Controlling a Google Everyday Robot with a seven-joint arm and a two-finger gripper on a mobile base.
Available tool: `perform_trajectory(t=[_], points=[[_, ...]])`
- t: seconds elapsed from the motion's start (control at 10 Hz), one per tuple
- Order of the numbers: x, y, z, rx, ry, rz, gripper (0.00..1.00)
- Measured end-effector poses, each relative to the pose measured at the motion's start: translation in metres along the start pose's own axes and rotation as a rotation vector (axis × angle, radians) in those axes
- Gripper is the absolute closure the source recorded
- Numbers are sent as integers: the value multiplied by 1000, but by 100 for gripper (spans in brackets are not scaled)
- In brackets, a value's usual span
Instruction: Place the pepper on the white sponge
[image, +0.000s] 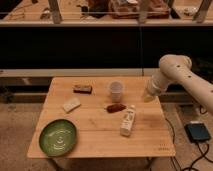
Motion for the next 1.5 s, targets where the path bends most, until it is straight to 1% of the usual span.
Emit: perform_trajectory(t=[0.1, 0.2, 0.4, 0.6, 0.8, 1.0, 1.2, 1.5], points=[[-1, -1, 2, 2, 4, 0, 96], [-11, -4, 8, 5, 11, -10, 96], [-40, -8, 22, 8, 22, -26, 96], [-49, -9, 31, 4, 36, -31, 96], [-57, -10, 45, 4, 39, -23, 96], [-74, -11, 60, 17, 29, -25, 96], [-86, -12, 67, 39, 25, -25, 96], [-110, -22, 88, 67, 21, -34, 96]])
